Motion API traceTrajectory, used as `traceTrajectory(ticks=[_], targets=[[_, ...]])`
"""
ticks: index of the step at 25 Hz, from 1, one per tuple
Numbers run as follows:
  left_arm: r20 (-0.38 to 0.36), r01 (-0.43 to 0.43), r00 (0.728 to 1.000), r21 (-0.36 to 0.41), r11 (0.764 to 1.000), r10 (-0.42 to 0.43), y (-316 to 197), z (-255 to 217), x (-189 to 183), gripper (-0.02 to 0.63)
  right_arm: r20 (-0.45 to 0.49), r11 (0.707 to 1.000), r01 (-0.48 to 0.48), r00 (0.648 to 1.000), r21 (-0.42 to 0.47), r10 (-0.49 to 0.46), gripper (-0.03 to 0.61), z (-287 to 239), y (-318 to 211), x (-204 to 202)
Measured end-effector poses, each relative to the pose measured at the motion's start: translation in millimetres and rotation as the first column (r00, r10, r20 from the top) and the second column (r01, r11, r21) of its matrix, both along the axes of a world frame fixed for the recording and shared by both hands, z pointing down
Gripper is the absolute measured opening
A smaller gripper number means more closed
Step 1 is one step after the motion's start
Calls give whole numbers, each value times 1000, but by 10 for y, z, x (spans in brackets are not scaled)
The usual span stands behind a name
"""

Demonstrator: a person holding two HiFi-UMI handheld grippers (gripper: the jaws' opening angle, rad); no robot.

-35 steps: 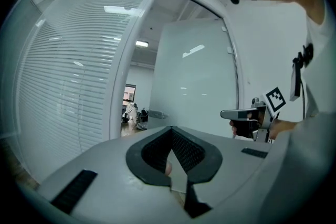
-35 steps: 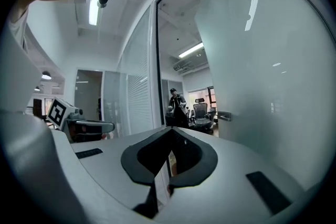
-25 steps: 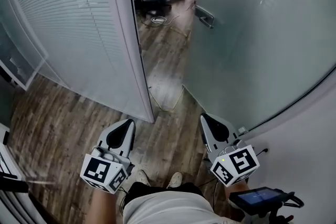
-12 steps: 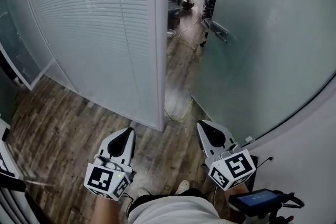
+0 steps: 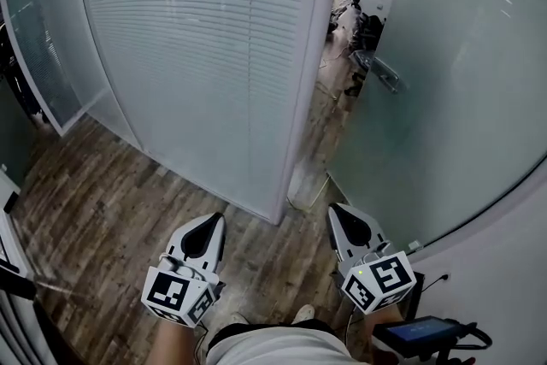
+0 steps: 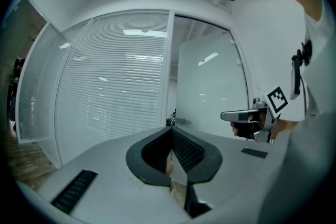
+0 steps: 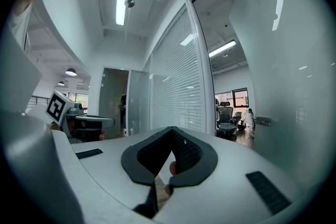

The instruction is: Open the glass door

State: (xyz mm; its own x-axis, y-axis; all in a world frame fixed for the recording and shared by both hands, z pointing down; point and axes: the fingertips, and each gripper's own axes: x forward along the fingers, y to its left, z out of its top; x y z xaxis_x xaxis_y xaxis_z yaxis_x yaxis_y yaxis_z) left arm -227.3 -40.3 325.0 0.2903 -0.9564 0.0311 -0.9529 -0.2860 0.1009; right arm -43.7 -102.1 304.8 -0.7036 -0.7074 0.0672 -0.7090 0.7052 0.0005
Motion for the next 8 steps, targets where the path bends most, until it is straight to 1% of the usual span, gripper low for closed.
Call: traceTrajectory(ticks=[3,8], targets=[[-1,-1,1000,5,1000,1,8,45,-33,-1,-1,1000,1,1000,7,-1,0,39,2,-44],[-13,-8,1000,13,1000,8,-15,54,21,-2,-9,1000,0,1000,9,0,0,18,-23,-17]])
